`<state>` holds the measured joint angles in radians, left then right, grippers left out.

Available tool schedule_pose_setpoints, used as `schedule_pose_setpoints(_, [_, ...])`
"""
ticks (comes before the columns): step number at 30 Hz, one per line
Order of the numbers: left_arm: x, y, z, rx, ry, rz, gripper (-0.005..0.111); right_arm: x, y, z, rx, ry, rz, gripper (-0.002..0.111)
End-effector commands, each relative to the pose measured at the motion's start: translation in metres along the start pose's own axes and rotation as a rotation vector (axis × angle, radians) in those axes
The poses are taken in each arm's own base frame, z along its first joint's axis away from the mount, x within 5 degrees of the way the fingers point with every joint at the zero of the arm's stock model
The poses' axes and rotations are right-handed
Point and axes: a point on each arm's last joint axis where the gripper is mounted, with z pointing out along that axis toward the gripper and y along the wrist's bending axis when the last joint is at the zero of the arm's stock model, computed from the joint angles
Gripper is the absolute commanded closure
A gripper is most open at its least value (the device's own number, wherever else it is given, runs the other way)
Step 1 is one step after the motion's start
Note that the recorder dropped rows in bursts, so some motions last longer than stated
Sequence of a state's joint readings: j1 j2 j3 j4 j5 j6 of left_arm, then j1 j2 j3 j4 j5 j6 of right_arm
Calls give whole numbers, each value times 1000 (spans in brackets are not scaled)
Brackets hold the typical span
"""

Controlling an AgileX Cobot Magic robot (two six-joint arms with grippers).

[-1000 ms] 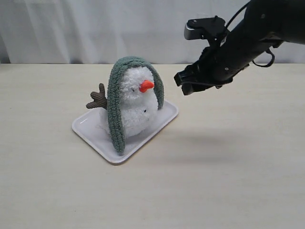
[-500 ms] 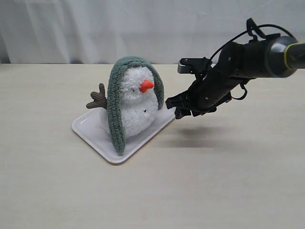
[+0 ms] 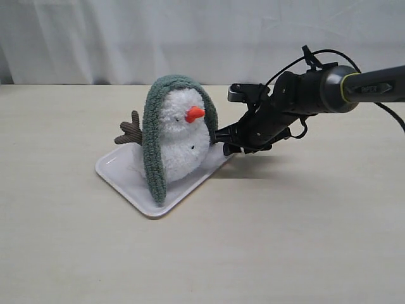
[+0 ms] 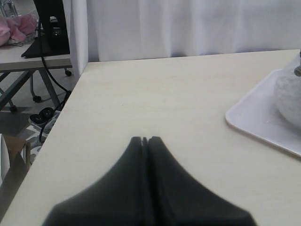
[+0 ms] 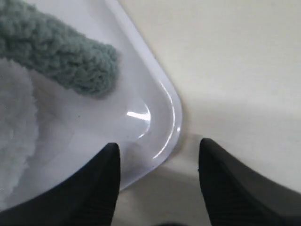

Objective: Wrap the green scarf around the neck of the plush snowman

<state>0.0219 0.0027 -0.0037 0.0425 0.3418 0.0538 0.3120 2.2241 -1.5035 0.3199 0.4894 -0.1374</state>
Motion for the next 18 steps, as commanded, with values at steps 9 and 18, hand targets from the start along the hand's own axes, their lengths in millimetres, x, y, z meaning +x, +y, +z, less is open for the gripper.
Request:
schedule_pose_setpoints(9, [0, 0, 0, -1, -10, -2, 107, 0, -6, 11, 9, -25, 39, 84])
schedule_pose_setpoints(18, [0, 0, 0, -1, -10, -2, 107, 4, -5, 11, 2, 25, 39, 104])
